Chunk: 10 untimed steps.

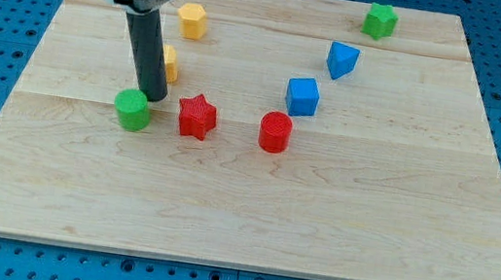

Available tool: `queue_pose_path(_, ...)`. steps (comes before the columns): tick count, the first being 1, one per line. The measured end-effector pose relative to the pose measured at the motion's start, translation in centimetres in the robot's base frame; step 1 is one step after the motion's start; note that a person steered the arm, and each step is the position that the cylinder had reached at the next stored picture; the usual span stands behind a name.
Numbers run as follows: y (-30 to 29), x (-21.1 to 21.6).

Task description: Push the yellow heart towards the center left

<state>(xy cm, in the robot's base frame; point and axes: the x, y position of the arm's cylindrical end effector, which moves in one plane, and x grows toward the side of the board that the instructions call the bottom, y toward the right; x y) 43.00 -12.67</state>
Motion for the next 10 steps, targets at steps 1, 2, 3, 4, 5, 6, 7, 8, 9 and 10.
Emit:
queue_pose_path(1,0.0,1.5)
queue_pose_path(2,-0.1,2.5)
queue_pose_path(3,-0.7,4.4)
queue_pose_path(4,-0.7,2.1)
queue_pose_path(5,0.6,-1.1)
queue_pose_path(6,1.6,-4.0)
queue_pose_path(7,3.3,-6.6)
queue_pose_path(8,5.5,-7.9)
queue_pose_path(9,5.1,-8.3)
queue_pose_path(10,4.2,-8.3)
